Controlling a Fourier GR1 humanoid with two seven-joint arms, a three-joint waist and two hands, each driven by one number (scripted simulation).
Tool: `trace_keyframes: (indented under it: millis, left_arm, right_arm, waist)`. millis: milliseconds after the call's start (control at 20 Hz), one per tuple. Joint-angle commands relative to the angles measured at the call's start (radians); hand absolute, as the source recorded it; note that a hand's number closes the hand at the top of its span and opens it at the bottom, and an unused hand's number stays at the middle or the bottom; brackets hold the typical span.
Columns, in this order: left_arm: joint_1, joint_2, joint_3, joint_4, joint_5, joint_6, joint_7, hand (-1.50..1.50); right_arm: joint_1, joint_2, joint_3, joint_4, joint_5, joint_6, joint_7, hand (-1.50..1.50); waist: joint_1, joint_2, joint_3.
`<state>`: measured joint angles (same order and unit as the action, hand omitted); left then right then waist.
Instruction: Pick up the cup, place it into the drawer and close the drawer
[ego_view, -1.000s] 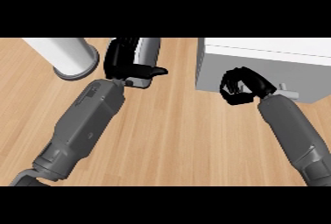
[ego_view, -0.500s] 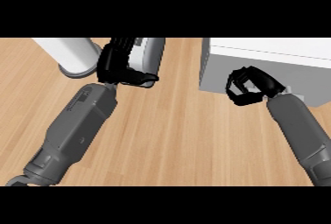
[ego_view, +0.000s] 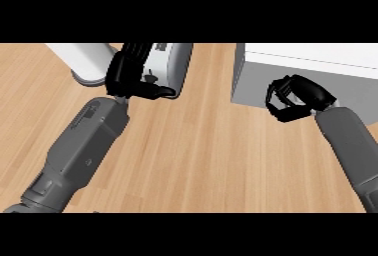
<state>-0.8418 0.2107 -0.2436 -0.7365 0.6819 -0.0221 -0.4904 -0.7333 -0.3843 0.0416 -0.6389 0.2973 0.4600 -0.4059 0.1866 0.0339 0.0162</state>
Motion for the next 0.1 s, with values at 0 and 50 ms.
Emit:
trace_keyframes:
  millis: [0,50]
  left_arm:
    - [0.014,0.006,-0.001,-0.014,0.009,-0.021,0.011,-1.5]
    - [0.021,-0.003,-0.002,-0.015,0.009,-0.018,0.009,-1.5]
  right_arm:
    - [-0.166,-0.117,-0.09,0.036,0.016,-0.135,0.071,1.5]
    - [-0.17,-0.104,-0.088,0.031,0.012,-0.134,0.08,1.5]
  waist:
    - [0.036,0.013,-0.013]
    - [0.041,0.014,-0.013]
